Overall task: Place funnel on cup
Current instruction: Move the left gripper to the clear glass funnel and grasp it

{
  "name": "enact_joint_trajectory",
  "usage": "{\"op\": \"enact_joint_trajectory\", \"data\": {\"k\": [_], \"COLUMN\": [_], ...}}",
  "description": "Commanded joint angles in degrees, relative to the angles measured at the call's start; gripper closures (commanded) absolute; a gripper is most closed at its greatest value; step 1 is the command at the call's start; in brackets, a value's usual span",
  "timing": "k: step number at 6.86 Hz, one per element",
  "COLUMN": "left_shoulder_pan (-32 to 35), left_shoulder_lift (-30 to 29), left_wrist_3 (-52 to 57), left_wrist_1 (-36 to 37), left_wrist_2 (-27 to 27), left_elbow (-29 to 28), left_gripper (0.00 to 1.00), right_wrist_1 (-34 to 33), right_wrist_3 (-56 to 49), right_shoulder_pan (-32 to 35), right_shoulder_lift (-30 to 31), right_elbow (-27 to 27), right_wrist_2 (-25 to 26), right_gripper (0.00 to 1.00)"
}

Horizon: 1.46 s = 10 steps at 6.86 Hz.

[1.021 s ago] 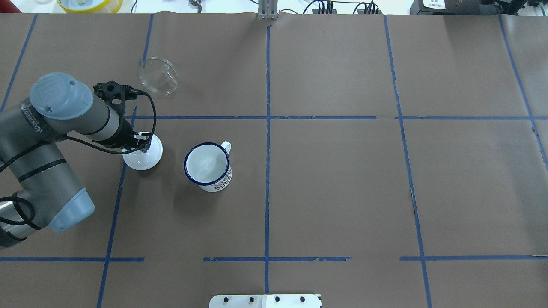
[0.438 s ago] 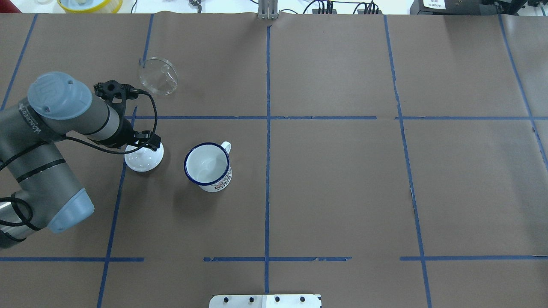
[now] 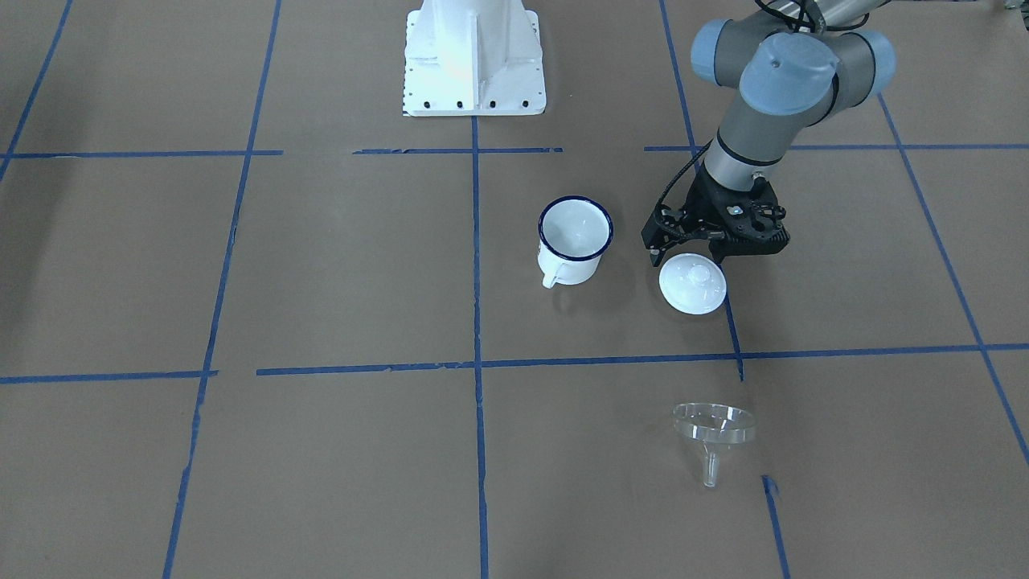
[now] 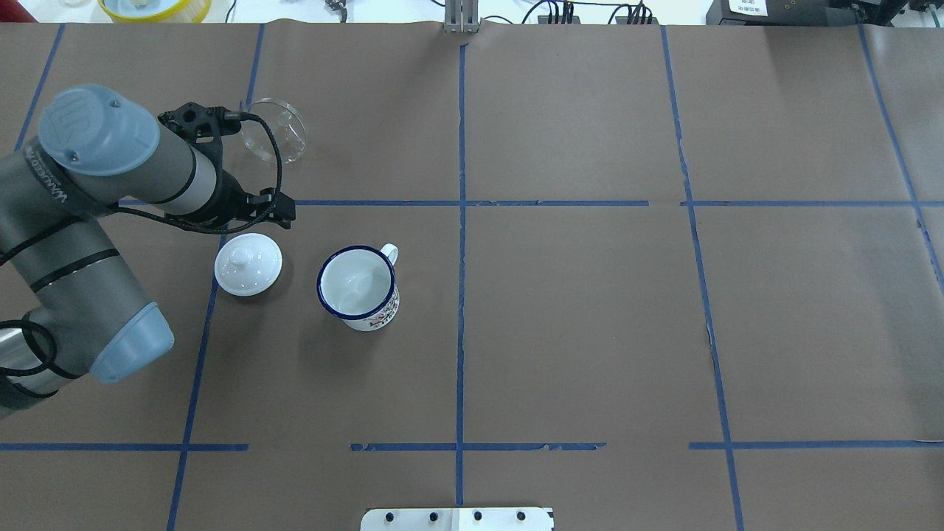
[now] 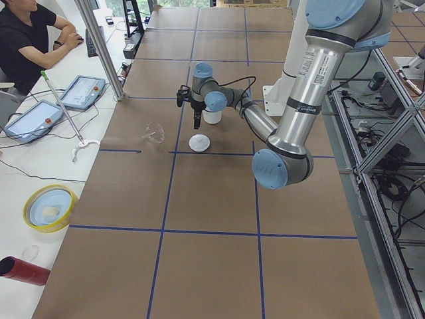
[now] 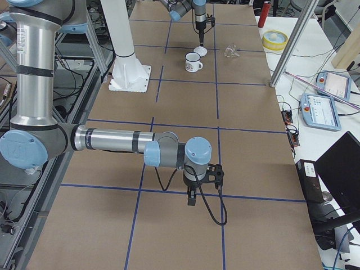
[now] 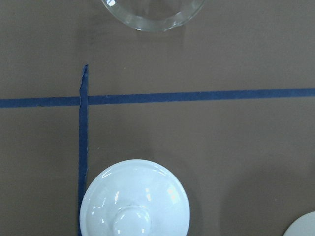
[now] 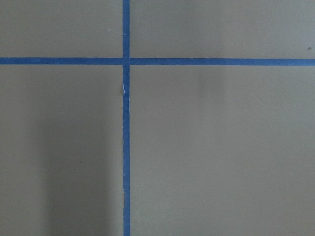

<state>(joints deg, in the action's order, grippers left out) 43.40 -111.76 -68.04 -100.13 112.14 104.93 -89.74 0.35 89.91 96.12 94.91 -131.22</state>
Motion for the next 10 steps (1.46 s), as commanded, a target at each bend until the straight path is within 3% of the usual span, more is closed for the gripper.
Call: {"op": "enact_joint_trajectory", "data": {"k": [1, 3, 6, 10], "left_shoulder_pan": [0.81, 0.81, 0.99, 3.36], "left_shoulder_lift": [-3.02, -3.2, -5.49, -8.38], "left_wrist_3": [-17.3, -33.33, -43.39, -43.58], "left_wrist_1": [-7.38, -22.07, -32.22, -40.03], "left_wrist_2": [-4.43, -14.19, -26.23, -27.06], "left_elbow": [-3.74, -10.59, -21.94, -31.95], "left_gripper": [0.0, 0.0, 0.0, 0.0], "right_wrist_1": [0.0, 0.0, 0.0, 0.0], "right_wrist_3": [0.0, 0.0, 0.0, 0.0], "right_shoulder_pan": [0.0, 0.0, 0.0, 0.0], "right_shoulder_lift": [0.03, 0.03, 0.03, 0.03], "right_elbow": [0.01, 0.01, 0.01, -0.08], "right_wrist_2": [0.0, 0.0, 0.0, 0.0], "right_gripper": [0.0, 0.0, 0.0, 0.0]}}
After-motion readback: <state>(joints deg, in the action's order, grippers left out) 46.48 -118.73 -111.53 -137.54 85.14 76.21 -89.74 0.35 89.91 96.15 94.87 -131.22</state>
